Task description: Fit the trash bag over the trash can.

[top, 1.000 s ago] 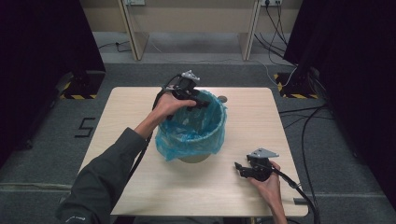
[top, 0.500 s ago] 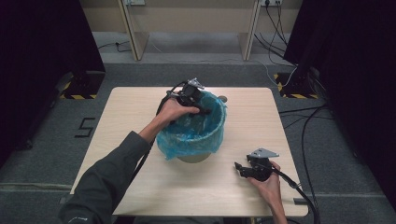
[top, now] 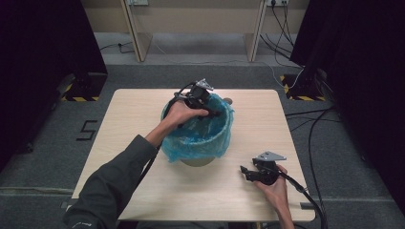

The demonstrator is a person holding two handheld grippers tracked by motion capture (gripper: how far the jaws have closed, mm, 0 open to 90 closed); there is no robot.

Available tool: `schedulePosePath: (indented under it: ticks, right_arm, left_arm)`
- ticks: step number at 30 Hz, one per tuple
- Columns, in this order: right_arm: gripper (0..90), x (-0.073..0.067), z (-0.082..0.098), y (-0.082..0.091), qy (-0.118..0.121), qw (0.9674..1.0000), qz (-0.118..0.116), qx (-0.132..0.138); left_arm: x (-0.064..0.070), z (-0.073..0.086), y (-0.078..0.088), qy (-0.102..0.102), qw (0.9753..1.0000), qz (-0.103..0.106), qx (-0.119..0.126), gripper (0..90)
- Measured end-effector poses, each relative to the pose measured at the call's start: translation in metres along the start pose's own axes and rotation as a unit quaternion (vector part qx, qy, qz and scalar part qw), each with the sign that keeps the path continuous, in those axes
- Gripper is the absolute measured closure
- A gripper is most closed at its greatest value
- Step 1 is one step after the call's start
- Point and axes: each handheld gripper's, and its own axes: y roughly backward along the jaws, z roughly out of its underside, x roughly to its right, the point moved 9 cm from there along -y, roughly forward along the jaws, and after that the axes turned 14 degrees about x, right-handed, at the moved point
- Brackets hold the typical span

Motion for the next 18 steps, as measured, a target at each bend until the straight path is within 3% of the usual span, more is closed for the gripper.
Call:
schedulePosePath:
  ticks: [1, 6, 12, 16, 18]
  right_arm:
    - [35.8, 0.001, 0.0, 0.0, 0.002, 1.0, 0.0, -0.001]
    - [35.8, 0.001, 0.0, 0.0, 0.001, 1.0, 0.0, 0.0]
    - [35.7, 0.001, 0.0, 0.0, 0.0, 1.0, 0.0, 0.001]
    - [35.6, 0.001, 0.0, 0.0, -0.005, 1.0, 0.001, 0.0]
    - [35.7, 0.002, 0.0, 0.0, -0.007, 1.0, 0.002, 0.0]
  left_arm:
    - [-0.001, 0.003, -0.002, 0.0, 1.0, 0.002, -0.009, 28.8]
    - [0.0, -0.002, 0.006, 0.01, 0.9999, 0.008, 0.009, 29.0]
    - [-0.002, -0.022, 0.044, 0.0, 0.9987, 0.003, 0.05, 27.4]
    - [-0.01, -0.019, 0.059, -0.007, 0.9991, -0.007, 0.042, 27.4]
    - [-0.017, -0.01, 0.066, 0.01, 0.9994, -0.012, 0.031, 27.3]
